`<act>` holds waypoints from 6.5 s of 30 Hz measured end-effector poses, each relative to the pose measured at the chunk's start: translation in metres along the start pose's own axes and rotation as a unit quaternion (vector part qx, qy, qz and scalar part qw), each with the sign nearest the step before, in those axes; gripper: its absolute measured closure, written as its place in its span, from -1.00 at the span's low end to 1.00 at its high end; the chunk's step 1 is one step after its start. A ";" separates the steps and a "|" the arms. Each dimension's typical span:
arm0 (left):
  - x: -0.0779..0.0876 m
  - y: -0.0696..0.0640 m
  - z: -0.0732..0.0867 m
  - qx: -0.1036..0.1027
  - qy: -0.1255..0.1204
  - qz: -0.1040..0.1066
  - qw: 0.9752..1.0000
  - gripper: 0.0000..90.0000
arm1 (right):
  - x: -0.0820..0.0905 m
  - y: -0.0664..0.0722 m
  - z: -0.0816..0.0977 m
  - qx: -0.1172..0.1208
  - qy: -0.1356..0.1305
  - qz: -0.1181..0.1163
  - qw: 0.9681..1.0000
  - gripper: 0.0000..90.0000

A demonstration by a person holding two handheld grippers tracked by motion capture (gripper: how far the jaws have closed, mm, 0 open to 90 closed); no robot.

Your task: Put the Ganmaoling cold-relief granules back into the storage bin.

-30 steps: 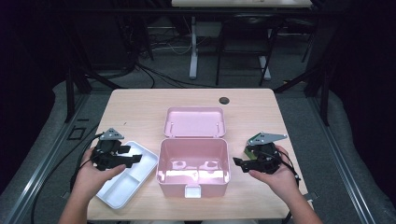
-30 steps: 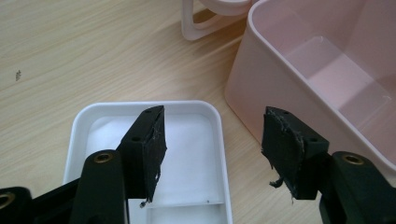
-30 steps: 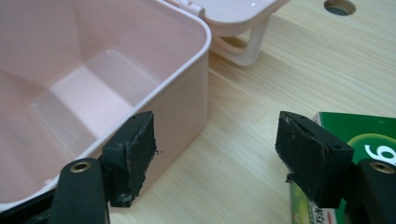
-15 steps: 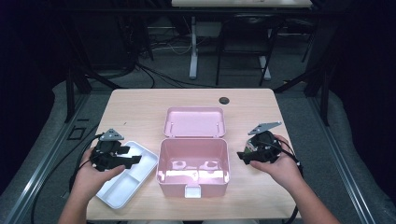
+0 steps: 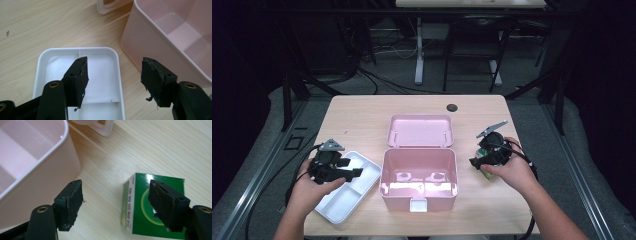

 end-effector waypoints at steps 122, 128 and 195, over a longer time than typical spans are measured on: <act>-0.001 0.006 0.002 0.009 0.000 0.008 1.000 -0.18 | -0.040 -0.039 0.005 0.034 0.230 -0.018 0.972 -0.66; 0.001 0.007 0.002 0.011 -0.003 0.006 1.000 -0.18 | -0.028 -0.038 -0.002 0.045 0.225 -0.015 0.973 -0.66; -0.002 0.006 0.003 0.008 0.001 0.011 1.000 -0.18 | 0.074 0.027 -0.058 0.336 0.119 -0.071 0.932 -0.65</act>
Point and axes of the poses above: each handheld gripper's, and its own axes: x roughly backward along the jaws, z roughly out of its underside, y roughly to its left, the point moved 6 cm from there along -x, roughly forward along the jaws, and after that the axes turned 10 degrees about z, right-handed, at the moved point
